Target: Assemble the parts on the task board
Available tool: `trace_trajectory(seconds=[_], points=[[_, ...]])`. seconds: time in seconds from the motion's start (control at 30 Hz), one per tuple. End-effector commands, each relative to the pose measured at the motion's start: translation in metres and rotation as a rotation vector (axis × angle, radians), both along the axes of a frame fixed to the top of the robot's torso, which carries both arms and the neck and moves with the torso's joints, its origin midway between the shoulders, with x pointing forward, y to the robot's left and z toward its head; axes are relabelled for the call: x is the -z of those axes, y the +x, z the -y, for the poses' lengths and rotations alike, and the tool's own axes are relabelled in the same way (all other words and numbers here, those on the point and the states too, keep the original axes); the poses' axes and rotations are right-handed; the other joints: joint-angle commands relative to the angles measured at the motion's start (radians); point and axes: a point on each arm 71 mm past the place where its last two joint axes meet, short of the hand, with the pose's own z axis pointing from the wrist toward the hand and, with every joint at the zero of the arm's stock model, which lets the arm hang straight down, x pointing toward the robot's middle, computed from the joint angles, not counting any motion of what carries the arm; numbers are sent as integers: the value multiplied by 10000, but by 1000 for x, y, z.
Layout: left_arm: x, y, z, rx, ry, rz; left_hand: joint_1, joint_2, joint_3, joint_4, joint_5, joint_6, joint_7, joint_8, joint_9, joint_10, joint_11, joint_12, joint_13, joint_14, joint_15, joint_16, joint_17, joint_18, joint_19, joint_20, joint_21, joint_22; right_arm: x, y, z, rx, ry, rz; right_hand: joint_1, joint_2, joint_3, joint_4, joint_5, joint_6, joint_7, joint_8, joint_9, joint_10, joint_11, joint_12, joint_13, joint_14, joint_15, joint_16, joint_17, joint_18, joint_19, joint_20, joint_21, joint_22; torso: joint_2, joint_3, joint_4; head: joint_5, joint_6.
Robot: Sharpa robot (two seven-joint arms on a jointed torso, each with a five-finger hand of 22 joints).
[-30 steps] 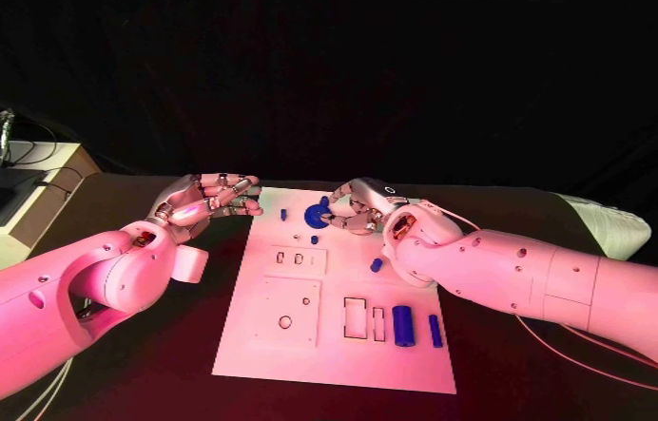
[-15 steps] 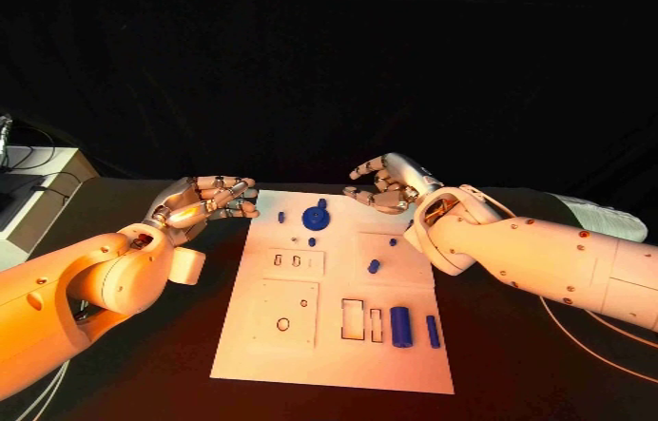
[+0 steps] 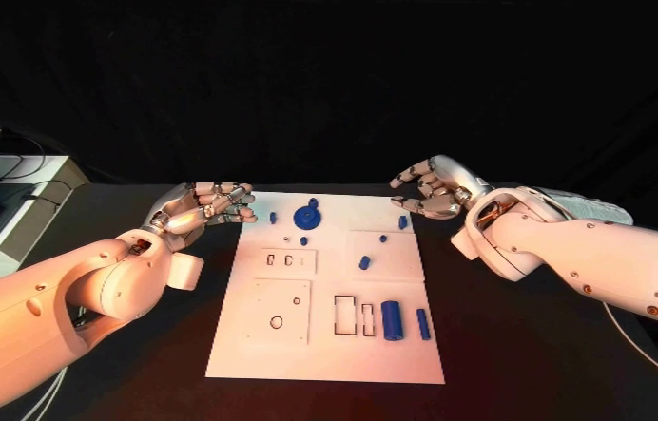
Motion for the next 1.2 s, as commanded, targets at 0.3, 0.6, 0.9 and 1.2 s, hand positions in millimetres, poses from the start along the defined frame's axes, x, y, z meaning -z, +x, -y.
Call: trace_trajectory(seconds=[0.3,0.6,0.9,1.2], points=[[12,-4,5,265,-182,-102,-74,-40,72,9,-24,90,-2,-39,9,73,-2,42,13,-75,15,51,18,32,-61,-14,47,14,11,-13,-2,-607,-1893,735,-24,-228,250,-13,-66,103,-63,82,-30,-79,-144,-839,1312,865,-139,-68,1840,62,676,-118,-184,1984,-238,132,-159,25,-81],[17,-5,5,290,-118,-146,-65,-43,82,-1,-23,93,-6,-38,10,81,-6,40,13,-78,12,54,25,32,-63,-15,52,16,27,-2,10,-110,-2699,531,26,-525,189,-121,-538,-347,27,-139,-170,-187,-72,-1072,1095,868,-94,-75,1844,72,658,-100,-240,1949,-324,152,-203,3,-133],[19,-5,7,337,-128,-163,-60,-54,88,-11,-25,92,-8,-40,10,83,-6,34,12,-82,10,56,32,33,-66,-17,57,19,49,17,19,391,-2854,47,263,-484,-100,-181,-540,-793,140,-352,-286,-84,32,-884,1233,891,-4,-52,1943,56,693,-24,-190,2002,-309,162,-200,32,-174],[19,-5,7,345,-118,-167,-60,-62,91,-16,-26,89,-7,-43,9,81,-5,27,11,-86,10,58,38,32,-69,-17,61,20,61,33,19,689,-2867,-266,306,-428,-145,-173,-528,-832,157,-368,-298,20,49,-727,1364,899,11,-43,1982,43,718,-9,-143,2045,-261,172,-158,2,-179]])
